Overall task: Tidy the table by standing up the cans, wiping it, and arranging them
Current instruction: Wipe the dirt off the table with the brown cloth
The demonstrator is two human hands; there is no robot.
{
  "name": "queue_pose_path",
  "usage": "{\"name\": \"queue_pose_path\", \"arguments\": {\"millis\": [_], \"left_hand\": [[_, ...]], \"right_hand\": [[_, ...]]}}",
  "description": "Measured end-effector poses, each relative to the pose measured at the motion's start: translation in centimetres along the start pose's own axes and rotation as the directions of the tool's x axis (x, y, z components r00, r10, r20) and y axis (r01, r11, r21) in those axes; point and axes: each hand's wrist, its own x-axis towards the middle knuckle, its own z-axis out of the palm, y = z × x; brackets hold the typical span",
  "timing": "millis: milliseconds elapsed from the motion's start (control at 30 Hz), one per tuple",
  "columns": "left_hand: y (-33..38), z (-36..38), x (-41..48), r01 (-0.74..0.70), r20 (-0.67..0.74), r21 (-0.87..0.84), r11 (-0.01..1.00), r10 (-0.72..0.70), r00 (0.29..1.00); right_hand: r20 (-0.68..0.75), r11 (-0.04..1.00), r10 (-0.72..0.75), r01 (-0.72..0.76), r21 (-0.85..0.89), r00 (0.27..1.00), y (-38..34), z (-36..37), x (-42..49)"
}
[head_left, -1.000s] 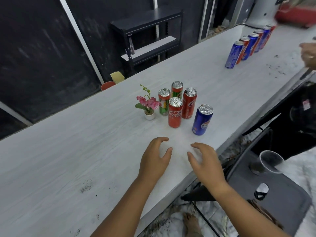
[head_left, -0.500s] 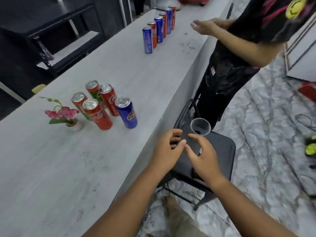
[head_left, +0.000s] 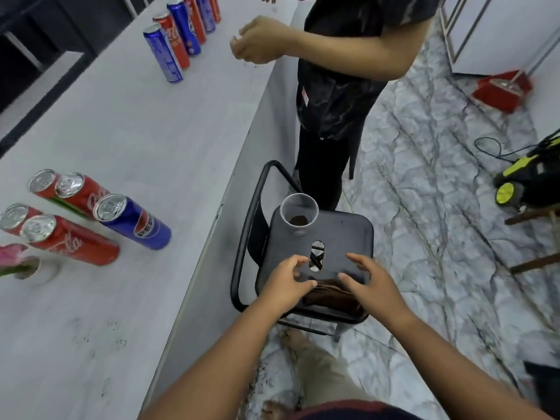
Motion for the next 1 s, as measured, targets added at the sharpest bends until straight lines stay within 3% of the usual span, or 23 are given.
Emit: {"name": "queue_pose_path", "arguments": {"millis": [200, 367, 533, 633, 733, 833, 1000], "left_hand": [[-2.1, 2.1, 1.0, 0.065, 0.092, 0.101, 0.993, -0.075, 0.993], [-2.4, 2.9, 1.5, 0.049, 0.077, 0.144, 0.988, -0.060, 0.995], [-2.8, 3.7, 1.4, 0.018, 0.073, 0.262, 0.965, -0.039, 0.997], [-2.8, 4.0, 1.3, 0.035, 0.041, 0.277, 0.960, -0.048, 0.998], [-2.5, 4.1, 0.9, 0.048, 0.033, 0.238, 0.970, -0.058, 0.998], [-1.9, 3.6, 0.3, 0.098, 0.060, 0.113, 0.989, -0.106, 0.993], [-0.6, 2.3, -0.7, 0.158, 0.043, -0.091, 0.983, -0.155, 0.987]], "right_hand": [[0.156, 0.964, 0.120, -0.078, -0.255, 0.980, 4.0, -0.1, -0.1], [0.166, 0.914, 0.133, -0.057, -0.401, 0.977, 5.2, 0.6, 0.3], [0.116, 0.919, 0.069, -0.017, -0.394, 0.991, 5.8, 1.5, -0.1], [0.097, 0.946, 0.084, -0.049, -0.320, 0.992, 5.8, 1.7, -0.3], [0.074, 0.988, 0.132, -0.125, -0.096, 0.988, 5.6, 1.3, -0.5], [0.119, 0.975, 0.167, -0.182, 0.130, 0.979, 5.0, 0.7, -0.7], [0.151, 0.932, 0.174, -0.212, 0.295, 0.973, 3.2, 0.0, -1.2]]}}
